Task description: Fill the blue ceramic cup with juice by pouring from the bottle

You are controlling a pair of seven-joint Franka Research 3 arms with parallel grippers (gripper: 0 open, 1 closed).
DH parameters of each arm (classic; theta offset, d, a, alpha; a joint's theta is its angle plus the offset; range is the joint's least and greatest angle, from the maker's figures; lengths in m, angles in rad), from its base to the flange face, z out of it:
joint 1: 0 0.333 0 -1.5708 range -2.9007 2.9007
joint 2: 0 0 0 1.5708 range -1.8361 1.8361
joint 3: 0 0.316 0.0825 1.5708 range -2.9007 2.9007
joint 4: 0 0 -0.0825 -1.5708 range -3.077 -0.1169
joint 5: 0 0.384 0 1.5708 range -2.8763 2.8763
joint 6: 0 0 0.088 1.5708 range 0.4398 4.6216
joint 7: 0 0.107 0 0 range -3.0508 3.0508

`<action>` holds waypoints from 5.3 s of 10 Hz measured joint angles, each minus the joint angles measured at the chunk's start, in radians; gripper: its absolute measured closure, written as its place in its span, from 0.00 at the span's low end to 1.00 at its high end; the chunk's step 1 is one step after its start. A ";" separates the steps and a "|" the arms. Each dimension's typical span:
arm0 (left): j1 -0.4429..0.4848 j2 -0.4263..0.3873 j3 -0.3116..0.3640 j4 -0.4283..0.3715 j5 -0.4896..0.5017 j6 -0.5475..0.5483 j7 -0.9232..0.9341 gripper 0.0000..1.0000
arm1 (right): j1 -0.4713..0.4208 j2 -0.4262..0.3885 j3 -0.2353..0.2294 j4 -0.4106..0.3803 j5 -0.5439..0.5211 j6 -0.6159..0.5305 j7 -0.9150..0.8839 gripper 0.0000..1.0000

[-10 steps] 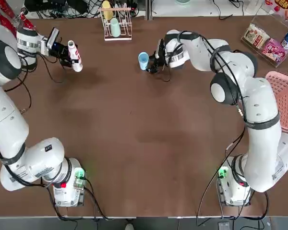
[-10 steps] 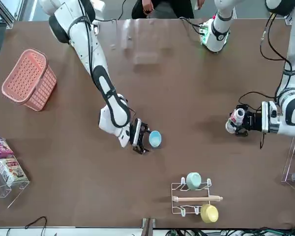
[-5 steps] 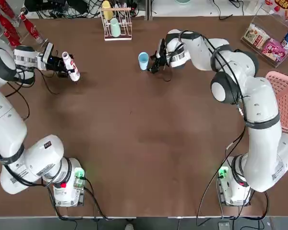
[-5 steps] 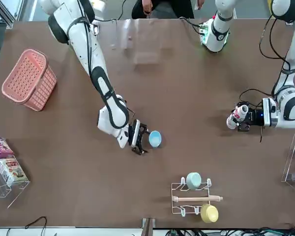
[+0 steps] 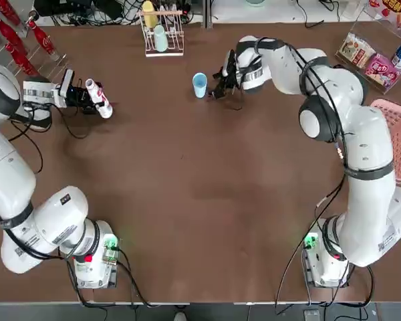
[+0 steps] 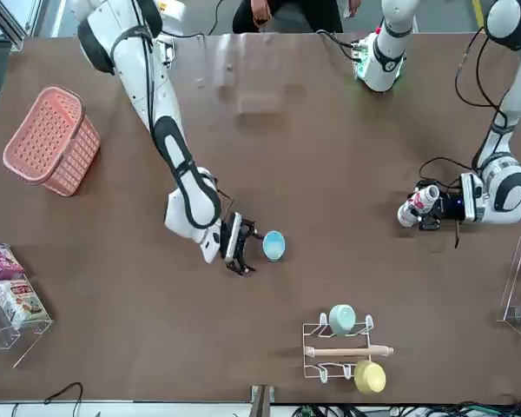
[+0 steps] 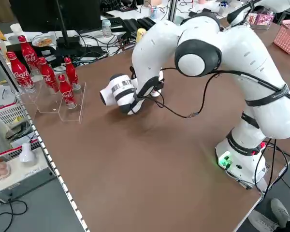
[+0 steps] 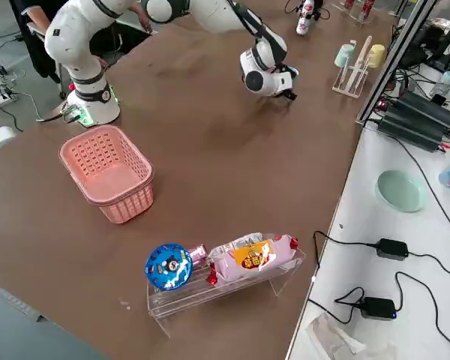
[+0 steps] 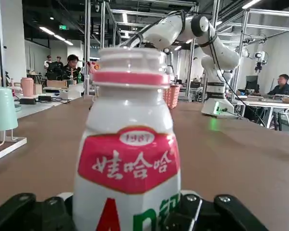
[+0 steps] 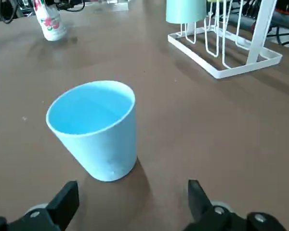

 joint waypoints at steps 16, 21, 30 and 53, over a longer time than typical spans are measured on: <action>0.011 0.038 0.000 0.060 0.051 0.000 0.007 0.00 | -0.258 -0.335 0.012 -0.132 -1.203 0.004 1.155 0.00; 0.063 0.036 0.001 0.111 0.135 0.000 0.007 0.00 | -0.396 -0.358 0.199 -0.010 -1.610 -0.109 1.975 0.00; -0.024 -0.214 -0.025 0.305 0.331 0.000 -0.399 0.00 | -0.528 -0.427 0.206 0.255 -1.646 -0.697 2.166 0.00; -0.506 -0.671 -0.041 0.245 0.923 0.335 -2.649 0.00 | -0.465 -0.825 -0.111 0.057 -1.681 -0.965 2.148 0.00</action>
